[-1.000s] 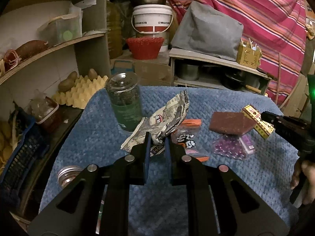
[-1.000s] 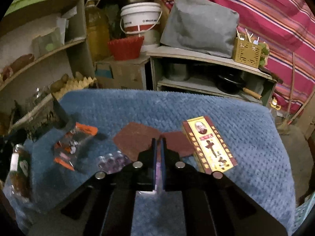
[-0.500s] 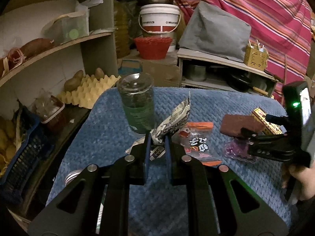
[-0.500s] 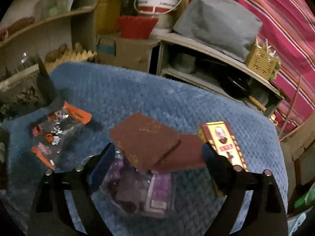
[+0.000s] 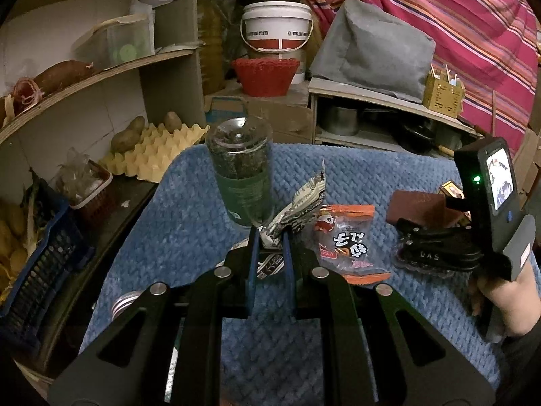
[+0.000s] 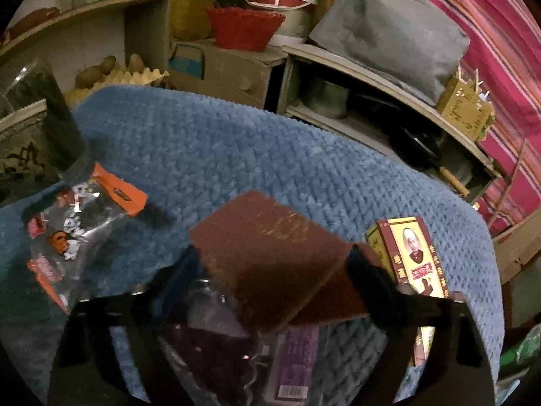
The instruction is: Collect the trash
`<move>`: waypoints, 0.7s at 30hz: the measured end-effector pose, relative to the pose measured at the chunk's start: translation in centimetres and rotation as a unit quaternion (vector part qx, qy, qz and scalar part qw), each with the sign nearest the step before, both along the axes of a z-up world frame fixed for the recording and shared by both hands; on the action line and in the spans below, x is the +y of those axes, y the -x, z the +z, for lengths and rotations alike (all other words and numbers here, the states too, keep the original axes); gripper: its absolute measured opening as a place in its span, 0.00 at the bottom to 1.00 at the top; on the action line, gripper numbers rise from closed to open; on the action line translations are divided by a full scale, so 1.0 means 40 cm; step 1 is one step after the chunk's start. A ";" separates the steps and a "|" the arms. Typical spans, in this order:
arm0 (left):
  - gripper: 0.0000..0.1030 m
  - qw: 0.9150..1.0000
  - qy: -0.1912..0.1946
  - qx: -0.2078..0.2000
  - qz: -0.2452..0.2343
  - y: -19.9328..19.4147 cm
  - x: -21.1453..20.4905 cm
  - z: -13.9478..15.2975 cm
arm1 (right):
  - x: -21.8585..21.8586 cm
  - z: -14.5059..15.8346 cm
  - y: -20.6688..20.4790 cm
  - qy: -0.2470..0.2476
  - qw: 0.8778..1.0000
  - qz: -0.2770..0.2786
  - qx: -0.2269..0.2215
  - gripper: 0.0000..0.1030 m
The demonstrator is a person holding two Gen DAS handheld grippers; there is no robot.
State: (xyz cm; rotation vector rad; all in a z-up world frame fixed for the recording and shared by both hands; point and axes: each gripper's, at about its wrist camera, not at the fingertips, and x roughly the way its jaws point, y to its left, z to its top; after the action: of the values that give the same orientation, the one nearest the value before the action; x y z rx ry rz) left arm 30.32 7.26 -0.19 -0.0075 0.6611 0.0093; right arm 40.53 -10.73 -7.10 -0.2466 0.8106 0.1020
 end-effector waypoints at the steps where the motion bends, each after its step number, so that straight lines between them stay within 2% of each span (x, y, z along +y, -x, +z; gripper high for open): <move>1: 0.12 1.000 -0.002 -0.001 0.000 0.001 -0.003 0.002 | -0.003 0.005 0.004 -0.003 1.000 0.000 -0.002 0.80; 7: 0.12 1.000 -0.007 -0.007 -0.007 0.009 -0.028 0.016 | -0.025 0.052 0.059 -0.008 1.000 0.009 -0.027 0.80; 12: 0.12 0.999 -0.011 -0.025 -0.028 0.035 -0.071 0.047 | -0.120 0.115 0.153 -0.026 0.998 -0.011 -0.055 0.80; 18: 0.12 0.997 -0.011 -0.042 -0.062 0.067 -0.153 0.083 | -0.295 0.174 0.288 -0.056 0.994 -0.057 -0.078 0.61; 21: 0.12 0.995 -0.012 -0.047 -0.083 0.080 -0.211 0.092 | -0.381 0.181 0.344 -0.076 0.991 -0.079 -0.077 0.58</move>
State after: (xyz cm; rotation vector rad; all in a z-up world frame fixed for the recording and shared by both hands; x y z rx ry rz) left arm 27.11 -1.18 3.49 0.0693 0.5650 -0.1428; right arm 26.76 -25.98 0.15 -0.0442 0.6629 -0.0041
